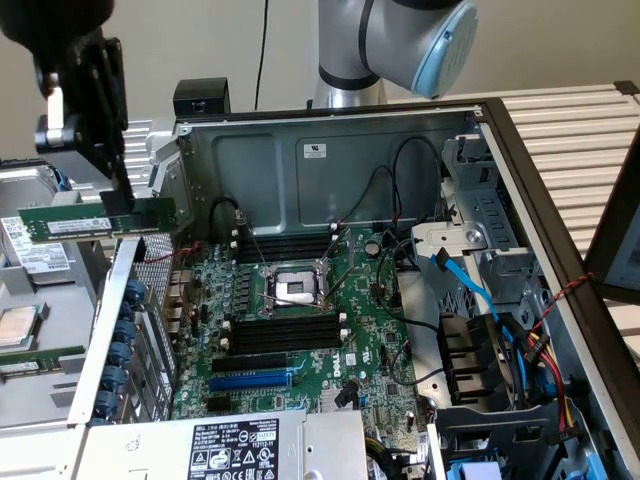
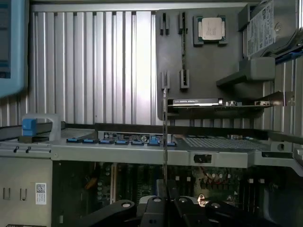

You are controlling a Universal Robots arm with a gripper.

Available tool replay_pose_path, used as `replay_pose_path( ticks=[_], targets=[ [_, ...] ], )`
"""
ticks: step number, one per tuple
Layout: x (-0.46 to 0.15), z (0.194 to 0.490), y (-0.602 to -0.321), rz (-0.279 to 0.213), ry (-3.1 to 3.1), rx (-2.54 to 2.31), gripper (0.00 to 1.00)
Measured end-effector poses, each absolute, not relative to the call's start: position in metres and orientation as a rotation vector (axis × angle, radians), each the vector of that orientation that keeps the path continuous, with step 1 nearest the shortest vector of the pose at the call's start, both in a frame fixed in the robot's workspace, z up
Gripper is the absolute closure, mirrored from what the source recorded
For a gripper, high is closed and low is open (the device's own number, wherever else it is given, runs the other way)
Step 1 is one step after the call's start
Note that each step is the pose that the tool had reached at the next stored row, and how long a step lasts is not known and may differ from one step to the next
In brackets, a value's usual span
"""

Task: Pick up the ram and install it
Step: 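Pick up the ram and move it above insertion slot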

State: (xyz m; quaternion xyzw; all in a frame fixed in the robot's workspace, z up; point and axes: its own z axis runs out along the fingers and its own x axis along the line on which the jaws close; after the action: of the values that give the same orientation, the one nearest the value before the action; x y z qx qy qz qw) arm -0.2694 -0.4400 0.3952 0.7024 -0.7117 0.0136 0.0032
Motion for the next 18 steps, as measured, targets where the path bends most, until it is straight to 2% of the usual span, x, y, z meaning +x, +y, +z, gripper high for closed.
replay_pose_path(
  ticks=[18],
  targets=[
    [-0.187, 0.395, -0.448, 0.033, -2.232, 2.203, 0.87]
  ],
)
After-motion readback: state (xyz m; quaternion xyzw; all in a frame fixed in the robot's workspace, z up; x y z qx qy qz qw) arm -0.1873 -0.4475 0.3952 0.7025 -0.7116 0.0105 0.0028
